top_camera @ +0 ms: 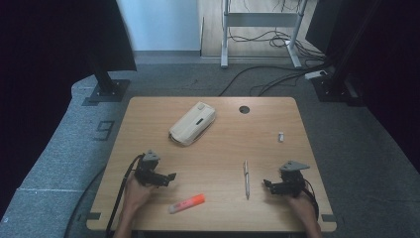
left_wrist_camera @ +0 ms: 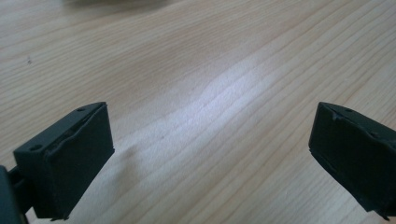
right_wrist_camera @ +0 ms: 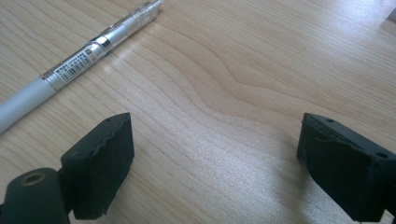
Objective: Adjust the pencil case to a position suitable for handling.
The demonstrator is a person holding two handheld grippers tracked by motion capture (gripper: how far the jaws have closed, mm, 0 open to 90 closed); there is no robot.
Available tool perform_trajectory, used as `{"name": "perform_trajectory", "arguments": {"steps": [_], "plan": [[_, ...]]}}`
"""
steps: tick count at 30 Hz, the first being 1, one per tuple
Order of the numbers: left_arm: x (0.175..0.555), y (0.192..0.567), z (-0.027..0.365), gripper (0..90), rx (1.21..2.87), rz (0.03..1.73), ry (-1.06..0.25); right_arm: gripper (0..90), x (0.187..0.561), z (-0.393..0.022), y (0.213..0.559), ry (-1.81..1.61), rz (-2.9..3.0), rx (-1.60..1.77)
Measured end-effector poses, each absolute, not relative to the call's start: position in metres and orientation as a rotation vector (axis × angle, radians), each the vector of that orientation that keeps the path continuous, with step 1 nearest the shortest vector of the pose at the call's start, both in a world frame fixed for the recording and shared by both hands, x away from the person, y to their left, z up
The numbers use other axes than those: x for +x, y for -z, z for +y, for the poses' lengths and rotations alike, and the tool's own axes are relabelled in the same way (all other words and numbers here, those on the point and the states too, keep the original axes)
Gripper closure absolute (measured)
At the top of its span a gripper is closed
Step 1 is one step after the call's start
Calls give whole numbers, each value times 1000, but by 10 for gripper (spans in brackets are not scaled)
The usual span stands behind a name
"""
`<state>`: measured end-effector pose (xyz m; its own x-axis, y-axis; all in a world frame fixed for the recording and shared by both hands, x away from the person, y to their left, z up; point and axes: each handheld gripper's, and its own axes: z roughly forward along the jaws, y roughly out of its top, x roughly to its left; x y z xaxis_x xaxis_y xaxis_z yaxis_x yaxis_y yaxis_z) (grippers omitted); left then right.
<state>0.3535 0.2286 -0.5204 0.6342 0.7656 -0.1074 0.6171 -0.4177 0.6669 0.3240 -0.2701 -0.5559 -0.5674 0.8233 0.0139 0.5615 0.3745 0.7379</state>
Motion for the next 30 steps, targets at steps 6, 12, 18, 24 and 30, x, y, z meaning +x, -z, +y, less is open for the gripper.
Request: {"name": "perform_trajectory", "arguments": {"steps": [6,12,18,24,30], "plan": [[367,514,217,0,2200,1060,-285,104,324,-270,556,-1016,2283,1209],[379,511,209,0,2216,1049,-274,104,324,-270,556,-1016,2283,1209],[391,503,206,0,2198,1038,-256,104,324,-270,556,-1016,2283,1209],[400,496,202,19,2226,1029,-299,104,324,-270,556,-1016,2283,1208],[413,490,195,60,2253,1023,-339,104,324,-270,556,-1016,2283,1208]]}}
